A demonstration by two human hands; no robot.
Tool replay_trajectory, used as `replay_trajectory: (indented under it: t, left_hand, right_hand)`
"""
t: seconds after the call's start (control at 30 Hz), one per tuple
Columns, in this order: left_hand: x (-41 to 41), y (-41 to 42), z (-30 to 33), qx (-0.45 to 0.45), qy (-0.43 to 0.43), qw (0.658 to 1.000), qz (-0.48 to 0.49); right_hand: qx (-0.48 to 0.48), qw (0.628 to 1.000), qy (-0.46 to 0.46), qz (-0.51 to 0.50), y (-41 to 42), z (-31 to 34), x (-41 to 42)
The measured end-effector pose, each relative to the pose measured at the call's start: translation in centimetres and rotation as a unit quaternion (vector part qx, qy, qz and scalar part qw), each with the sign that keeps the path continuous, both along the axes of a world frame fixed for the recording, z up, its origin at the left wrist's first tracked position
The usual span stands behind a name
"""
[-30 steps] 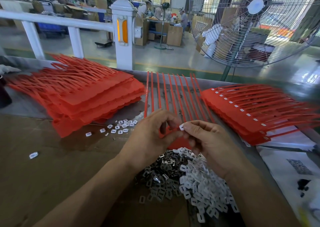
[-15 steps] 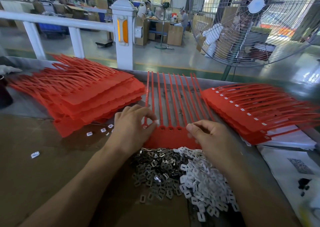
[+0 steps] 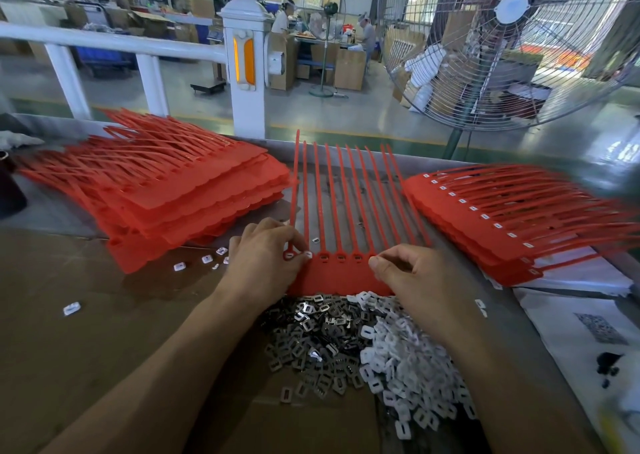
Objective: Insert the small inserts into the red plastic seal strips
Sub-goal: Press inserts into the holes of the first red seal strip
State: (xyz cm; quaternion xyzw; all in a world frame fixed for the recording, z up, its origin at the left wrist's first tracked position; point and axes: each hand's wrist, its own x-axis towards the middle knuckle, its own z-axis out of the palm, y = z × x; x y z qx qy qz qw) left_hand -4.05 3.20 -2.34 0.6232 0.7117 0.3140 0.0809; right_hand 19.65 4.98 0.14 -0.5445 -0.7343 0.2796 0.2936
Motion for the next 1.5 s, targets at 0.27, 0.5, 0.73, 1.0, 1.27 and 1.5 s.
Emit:
replay_trajectory:
  t: [0.27,0.5,0.73,1.0,1.27,1.5]
  left_hand:
    - [0.2,0.0,-0.3,0.007,0.003,1.000,0.013]
    - [0.6,-0.4,-0.1,0.028,0.037,0.999,0.003]
    - [0.5,-0.6,0.1,0.031,0.083,0.996,-0.014]
    - [0.9,-0.7,0.6,-0.014,0.160,0.986,-0.032]
    - [1.7,-0.6,0.4,-0.006,0.189,0.982,-0.005]
    - [1.2,-0.3,0.3,0.014,0.171,0.985,-0.010]
  right_hand:
    - [-0.012,1.000,0.012,0.001,0.5,-0.7,0.2]
    - [-0.009,1.000,0.006,0.009,0.8,-1.0,0.3]
    - [-0.013,1.000,0.009,0.014,0.9,-1.1,0.5]
    - [0.010,0.999,-0.007,0.032,1.0,-1.3,0.4]
    - [0.013,0.995,-0.068,0.078,1.0,-0.6,1.1]
    - [-0.011,0.991,-0.102,0.091,1.4,-0.2,1.9]
